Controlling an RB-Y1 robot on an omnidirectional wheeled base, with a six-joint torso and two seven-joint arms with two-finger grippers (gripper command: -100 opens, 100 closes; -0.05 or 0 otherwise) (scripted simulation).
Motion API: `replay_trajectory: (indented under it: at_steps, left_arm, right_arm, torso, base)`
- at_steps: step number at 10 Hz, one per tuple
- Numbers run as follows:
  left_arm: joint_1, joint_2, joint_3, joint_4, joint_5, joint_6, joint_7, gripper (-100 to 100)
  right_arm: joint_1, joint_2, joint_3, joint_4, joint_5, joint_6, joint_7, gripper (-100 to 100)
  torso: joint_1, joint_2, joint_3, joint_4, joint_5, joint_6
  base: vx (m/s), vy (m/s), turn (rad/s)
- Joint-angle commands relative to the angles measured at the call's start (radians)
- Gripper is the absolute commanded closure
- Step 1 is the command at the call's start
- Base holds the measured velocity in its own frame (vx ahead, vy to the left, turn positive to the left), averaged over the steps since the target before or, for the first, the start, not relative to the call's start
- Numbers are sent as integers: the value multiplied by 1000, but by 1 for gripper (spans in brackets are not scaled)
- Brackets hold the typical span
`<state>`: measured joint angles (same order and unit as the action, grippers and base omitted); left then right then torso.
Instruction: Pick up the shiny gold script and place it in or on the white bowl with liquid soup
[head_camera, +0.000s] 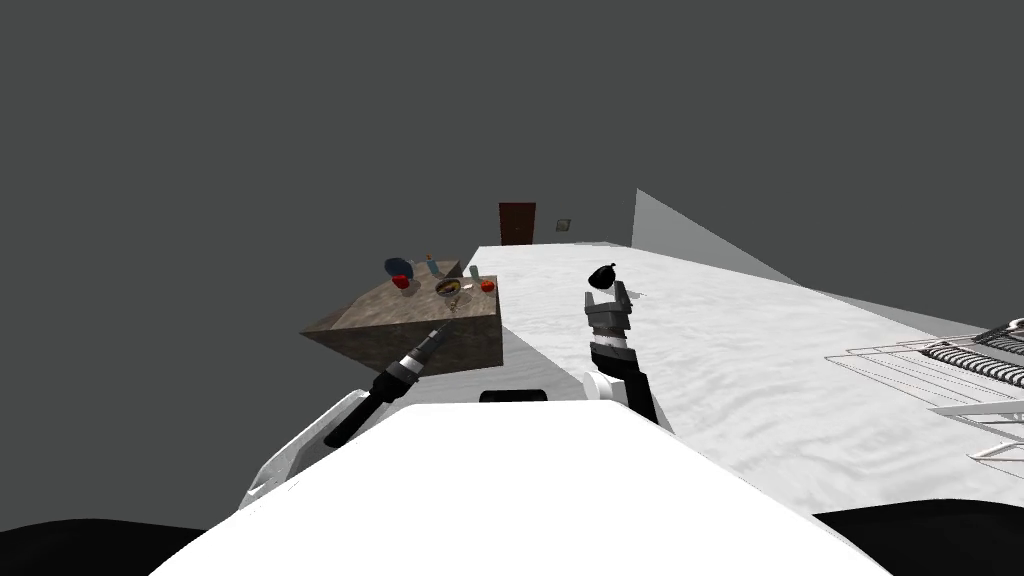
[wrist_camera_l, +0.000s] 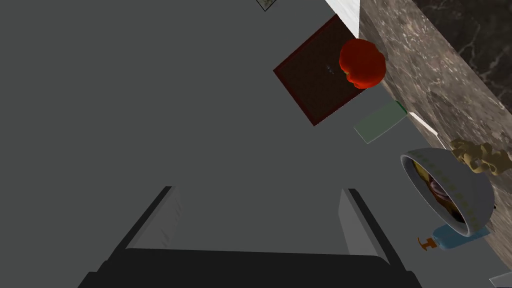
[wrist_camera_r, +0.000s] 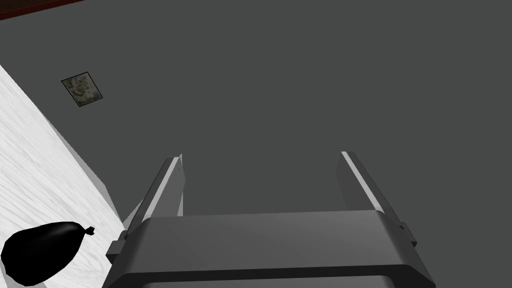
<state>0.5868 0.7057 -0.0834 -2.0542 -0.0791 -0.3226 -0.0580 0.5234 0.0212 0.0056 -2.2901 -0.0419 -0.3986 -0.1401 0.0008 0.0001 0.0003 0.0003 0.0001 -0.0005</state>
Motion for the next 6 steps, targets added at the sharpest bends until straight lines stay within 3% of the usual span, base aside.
replay_trajectory:
  at_steps: [1, 6]
  left_arm:
    - [13, 50, -7, 25, 15, 23, 3, -100]
    - [41, 181, -23, 80, 47, 51, 8, -100]
  right_arm:
    - [0, 0, 0, 0, 0, 0, 0, 0]
    - [0, 0, 0, 0, 0, 0, 0, 0]
  torso:
    - [0, 0, 0, 0, 0, 0]
    - [0, -2, -1, 0, 0, 0]
  base:
    - [-2, -19, -160]
    - [11, -16, -129]
